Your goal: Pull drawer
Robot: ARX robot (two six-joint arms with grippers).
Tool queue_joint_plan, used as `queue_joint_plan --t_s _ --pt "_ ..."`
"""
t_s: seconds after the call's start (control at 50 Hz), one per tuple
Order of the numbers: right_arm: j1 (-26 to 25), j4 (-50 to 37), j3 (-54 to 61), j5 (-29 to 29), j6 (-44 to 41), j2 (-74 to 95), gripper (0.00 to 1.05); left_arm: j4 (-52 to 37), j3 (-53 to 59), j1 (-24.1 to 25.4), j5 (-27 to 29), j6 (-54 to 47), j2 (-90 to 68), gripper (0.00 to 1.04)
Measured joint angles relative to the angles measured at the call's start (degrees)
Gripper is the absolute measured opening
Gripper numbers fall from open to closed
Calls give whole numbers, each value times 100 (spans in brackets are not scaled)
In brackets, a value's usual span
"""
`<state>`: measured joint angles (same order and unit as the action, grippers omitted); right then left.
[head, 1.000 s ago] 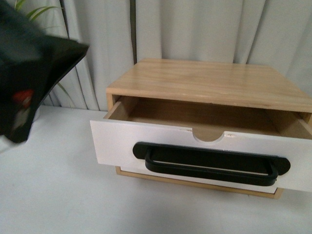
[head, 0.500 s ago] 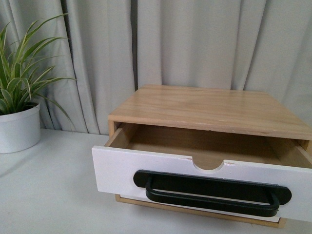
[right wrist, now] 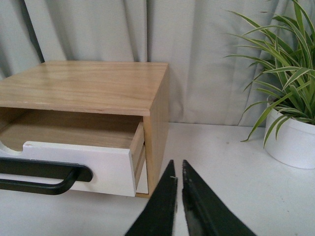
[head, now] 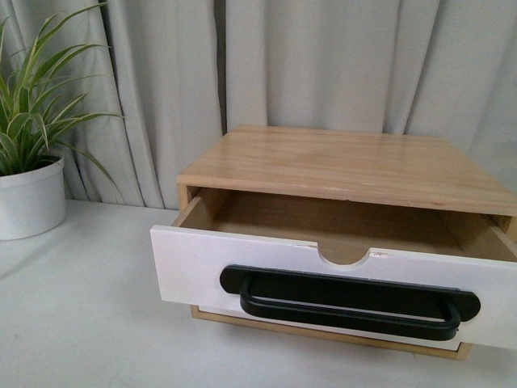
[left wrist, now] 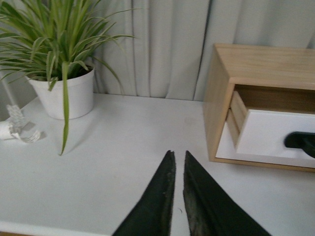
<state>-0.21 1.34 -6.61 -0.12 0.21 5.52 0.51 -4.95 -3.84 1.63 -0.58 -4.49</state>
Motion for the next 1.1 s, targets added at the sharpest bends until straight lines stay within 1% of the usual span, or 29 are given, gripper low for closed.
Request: queue_joint_plan --t_s 0.02,0.04,0.08,0.14,0.5,0.64,0.84,0.88,0.9,0.94,1.02,1.06,1.1 --pt "0 -4 26 -2 -24 -13 1 0 26 184 -90 9 26 5" --pt "0 -13 61 -2 -17 -37 1 0 46 289 -72 39 44 4" --pt "0 -24 107 9 -17 -70 1 0 66 343 -83 50 70 4" --pt "2 -42 166 4 -20 -107 1 -2 105 352 -155 50 107 4" --pt "2 -76 376 7 -20 -291 1 -26 435 363 -162 52 411 4" --pt "2 -114 621 4 -17 -516 1 -24 437 363 -149 61 431 4" --pt "2 -114 623 7 -20 -529 1 -24 437 363 -157 63 437 4" --pt "2 -114 623 4 -28 -529 3 -24 437 363 -155 63 437 4" --pt "2 -114 623 2 -26 -529 7 -24 437 363 -153 63 437 4" --pt "2 -114 623 4 -26 -529 14 -24 437 363 -153 70 437 8" --pt "2 -114 623 4 -26 -529 26 -24 437 363 -155 70 437 23" --pt "2 -114 623 4 -26 -529 35 -24 437 363 -155 70 437 30" --pt "2 -114 623 4 -26 -529 44 -24 437 363 -157 70 437 40"
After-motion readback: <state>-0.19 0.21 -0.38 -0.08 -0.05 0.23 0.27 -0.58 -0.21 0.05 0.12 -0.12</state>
